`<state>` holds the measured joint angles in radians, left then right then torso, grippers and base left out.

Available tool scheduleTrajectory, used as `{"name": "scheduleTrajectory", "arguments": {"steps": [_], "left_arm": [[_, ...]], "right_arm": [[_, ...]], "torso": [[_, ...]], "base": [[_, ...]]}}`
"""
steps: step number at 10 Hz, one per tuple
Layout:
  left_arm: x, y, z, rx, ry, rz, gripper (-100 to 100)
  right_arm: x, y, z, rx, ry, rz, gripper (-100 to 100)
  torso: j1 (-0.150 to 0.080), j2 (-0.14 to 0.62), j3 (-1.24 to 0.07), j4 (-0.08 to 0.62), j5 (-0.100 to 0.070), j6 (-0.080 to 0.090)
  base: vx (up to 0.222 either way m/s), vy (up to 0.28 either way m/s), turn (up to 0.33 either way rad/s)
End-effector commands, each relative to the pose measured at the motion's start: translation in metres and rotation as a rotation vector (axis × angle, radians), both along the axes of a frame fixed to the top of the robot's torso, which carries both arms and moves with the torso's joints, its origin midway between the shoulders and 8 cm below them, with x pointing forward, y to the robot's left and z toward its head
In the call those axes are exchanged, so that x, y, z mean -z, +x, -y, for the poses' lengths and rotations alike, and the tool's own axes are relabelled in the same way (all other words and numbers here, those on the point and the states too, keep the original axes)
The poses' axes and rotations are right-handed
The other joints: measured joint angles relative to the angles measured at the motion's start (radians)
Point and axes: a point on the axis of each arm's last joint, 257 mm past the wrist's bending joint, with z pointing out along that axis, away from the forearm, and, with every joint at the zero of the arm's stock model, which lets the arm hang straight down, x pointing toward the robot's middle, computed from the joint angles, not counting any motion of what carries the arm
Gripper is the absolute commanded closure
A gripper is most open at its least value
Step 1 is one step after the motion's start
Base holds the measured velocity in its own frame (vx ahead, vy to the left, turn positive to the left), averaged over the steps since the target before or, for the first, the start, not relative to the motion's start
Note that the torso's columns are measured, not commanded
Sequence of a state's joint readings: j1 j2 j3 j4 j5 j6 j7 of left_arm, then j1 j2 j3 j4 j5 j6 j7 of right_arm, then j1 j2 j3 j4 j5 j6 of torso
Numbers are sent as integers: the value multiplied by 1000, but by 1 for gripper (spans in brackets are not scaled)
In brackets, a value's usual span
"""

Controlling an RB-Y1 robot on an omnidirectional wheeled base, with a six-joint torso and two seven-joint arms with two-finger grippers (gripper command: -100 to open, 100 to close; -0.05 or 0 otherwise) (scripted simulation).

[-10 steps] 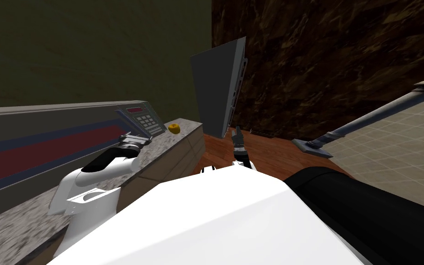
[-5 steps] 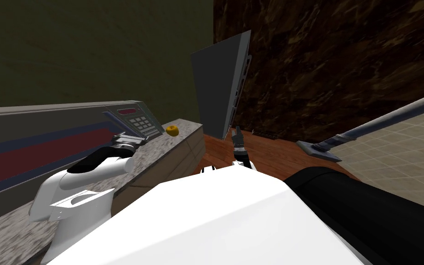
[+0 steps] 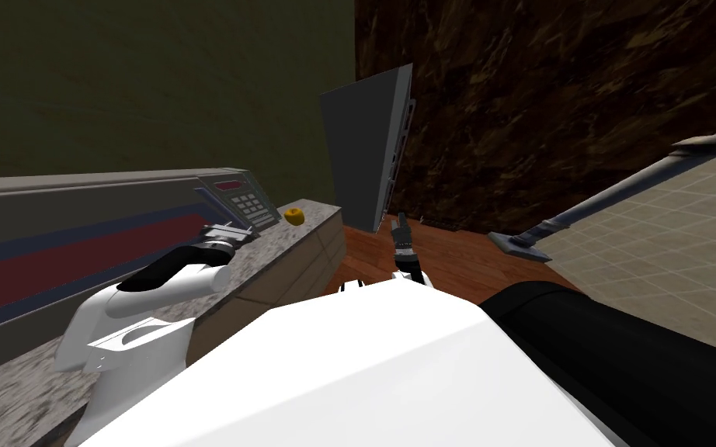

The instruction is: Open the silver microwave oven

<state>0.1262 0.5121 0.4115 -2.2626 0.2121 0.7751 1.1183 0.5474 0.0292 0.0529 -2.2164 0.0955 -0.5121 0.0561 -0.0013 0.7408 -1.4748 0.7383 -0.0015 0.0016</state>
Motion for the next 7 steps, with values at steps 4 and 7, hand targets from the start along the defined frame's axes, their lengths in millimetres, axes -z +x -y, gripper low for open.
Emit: {"name": "scheduleTrajectory", "arguments": {"steps": [4, 7], "left_arm": [[1, 10, 66, 170, 4, -9, 100], [2, 8, 98, 243, 4, -10, 100]], "right_arm": [[0, 0, 0, 0, 0, 0, 0], [0, 0, 0, 0, 0, 0, 0]], "torso": [[-1, -4, -2, 0, 0, -1], [-1, -6, -3, 0, 0, -4]], "base": [[-221, 67, -108], [-173, 50, -88]]}}
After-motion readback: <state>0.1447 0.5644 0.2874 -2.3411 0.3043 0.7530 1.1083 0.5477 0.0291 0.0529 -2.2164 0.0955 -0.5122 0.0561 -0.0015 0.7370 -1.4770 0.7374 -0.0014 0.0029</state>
